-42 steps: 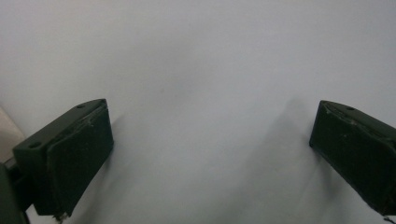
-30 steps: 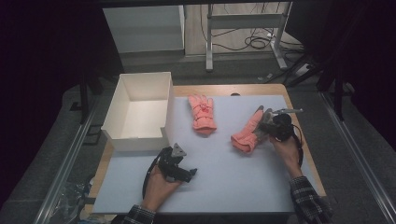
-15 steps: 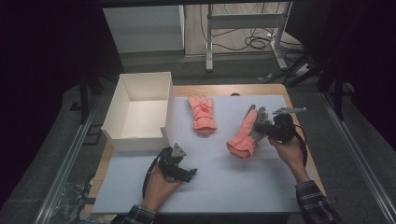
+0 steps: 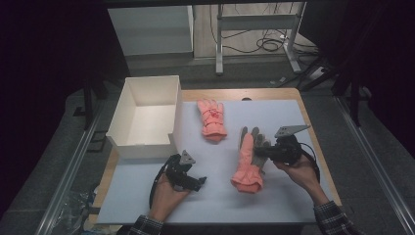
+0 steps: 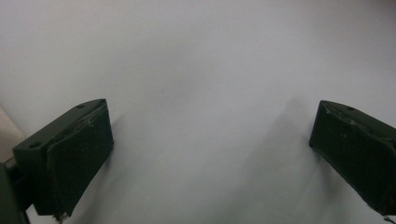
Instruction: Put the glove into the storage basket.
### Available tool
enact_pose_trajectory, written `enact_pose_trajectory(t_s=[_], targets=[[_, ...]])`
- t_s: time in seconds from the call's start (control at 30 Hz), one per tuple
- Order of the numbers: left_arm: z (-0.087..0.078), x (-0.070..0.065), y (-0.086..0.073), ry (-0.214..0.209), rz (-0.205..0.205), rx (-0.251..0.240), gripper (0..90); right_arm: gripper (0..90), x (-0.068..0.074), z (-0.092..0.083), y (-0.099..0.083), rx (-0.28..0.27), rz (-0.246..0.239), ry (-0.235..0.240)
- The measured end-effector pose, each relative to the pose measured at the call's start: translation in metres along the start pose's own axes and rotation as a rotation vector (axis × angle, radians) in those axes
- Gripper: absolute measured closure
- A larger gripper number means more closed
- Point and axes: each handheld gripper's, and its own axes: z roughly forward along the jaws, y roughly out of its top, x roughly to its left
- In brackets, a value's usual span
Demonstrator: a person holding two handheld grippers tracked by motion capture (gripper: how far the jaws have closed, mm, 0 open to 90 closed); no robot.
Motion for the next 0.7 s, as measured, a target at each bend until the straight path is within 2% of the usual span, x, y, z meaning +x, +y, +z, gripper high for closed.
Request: enact_pose_trajectory(t_s=[0.17,0.4,0.5,0.57,0.67,0.7], targets=[[0.0,0.0,0.0,-0.001,0.001,0.001,0.0,88.0,0.006,0.012,-0.005,0.039,-0.047,0.06],[0.0,0.0,0.0,-0.001,-0.004,0.001,0.0,87.8,0.004,0.034,-0.012,0.096,-0.098,0.097],[0.0,0.0,0.0,-0.001,-0.004,0.001,0.0,86.9,0.003,0.042,-0.014,0.116,-0.109,0.085],[0.0,0.0,0.0,-0.001,-0.004,0.001,0.0,82.2,0.001,0.045,-0.015,0.118,-0.115,0.081],[0.0,0.0,0.0,-0.001,-0.004,0.001,0.0,77.5,0.0,0.045,-0.015,0.113,-0.124,0.062],[0.0,0.0,0.0,-0.001,-0.004,0.001,0.0,74.6,-0.001,0.042,-0.013,0.094,-0.122,0.046]])
